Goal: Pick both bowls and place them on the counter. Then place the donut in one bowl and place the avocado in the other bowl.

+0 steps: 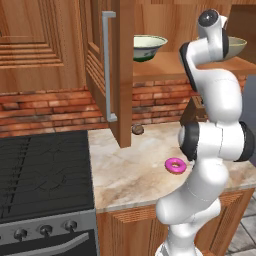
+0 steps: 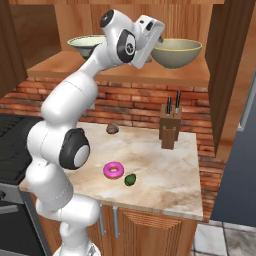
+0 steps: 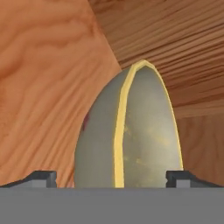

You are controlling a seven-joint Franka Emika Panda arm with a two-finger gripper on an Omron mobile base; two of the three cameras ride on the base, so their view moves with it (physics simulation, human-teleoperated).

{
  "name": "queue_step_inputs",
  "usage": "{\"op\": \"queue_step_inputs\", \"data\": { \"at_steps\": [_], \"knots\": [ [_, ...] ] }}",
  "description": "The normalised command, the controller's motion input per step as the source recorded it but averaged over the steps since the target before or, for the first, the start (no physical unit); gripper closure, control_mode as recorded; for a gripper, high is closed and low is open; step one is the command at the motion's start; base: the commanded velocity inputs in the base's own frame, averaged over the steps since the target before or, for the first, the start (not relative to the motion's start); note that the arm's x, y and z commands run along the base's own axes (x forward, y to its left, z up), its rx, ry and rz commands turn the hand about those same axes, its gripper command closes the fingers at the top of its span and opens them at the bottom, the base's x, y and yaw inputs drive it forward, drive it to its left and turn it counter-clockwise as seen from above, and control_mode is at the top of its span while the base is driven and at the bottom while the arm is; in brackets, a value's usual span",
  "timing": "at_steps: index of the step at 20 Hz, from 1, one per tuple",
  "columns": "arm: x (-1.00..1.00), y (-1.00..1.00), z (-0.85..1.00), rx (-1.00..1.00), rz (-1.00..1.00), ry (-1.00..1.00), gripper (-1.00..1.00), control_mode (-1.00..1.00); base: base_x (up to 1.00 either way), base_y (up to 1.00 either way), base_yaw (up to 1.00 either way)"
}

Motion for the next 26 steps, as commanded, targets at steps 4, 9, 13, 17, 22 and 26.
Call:
{"op": "queue_step_inputs", "data": {
  "at_steps": [4,9,13,17,22,26],
  "knots": [
    [0.02,-0.04,-0.16,0.0,0.0,0.02,1.0,-1.0,0.0,0.0,0.0],
    [-0.03,0.0,-0.13,0.0,0.0,0.0,1.0,-1.0,0.0,0.0,0.0],
    [-0.64,0.03,-0.05,0.0,0.0,-0.13,1.0,-1.0,0.0,0.0,0.0],
    [-1.0,0.2,0.0,0.0,0.0,-0.22,1.0,-1.0,0.0,0.0,0.0],
    [-1.0,0.52,0.0,0.0,0.0,-0.11,1.0,-1.0,0.0,0.0,0.0],
    [-1.0,0.61,-0.02,0.02,0.0,-0.01,1.0,-1.0,0.0,0.0,0.0]
  ]
}}
